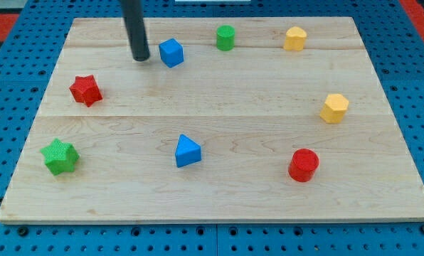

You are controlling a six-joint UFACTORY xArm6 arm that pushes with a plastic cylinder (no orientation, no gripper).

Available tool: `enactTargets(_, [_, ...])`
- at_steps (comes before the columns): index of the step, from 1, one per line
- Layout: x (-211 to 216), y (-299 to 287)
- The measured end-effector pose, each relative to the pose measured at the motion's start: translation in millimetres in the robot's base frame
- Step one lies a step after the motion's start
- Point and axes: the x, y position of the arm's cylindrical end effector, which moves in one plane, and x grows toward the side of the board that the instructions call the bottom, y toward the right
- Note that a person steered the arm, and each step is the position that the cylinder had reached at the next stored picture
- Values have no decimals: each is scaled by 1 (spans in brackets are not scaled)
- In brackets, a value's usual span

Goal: Push the blue cube to the top left of the yellow hexagon

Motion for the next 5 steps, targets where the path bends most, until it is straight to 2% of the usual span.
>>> enactTargets(1, [-19, 23])
enactTargets(2, [-14, 73])
enactTargets(3, [21, 100])
enactTargets(5, [61, 185])
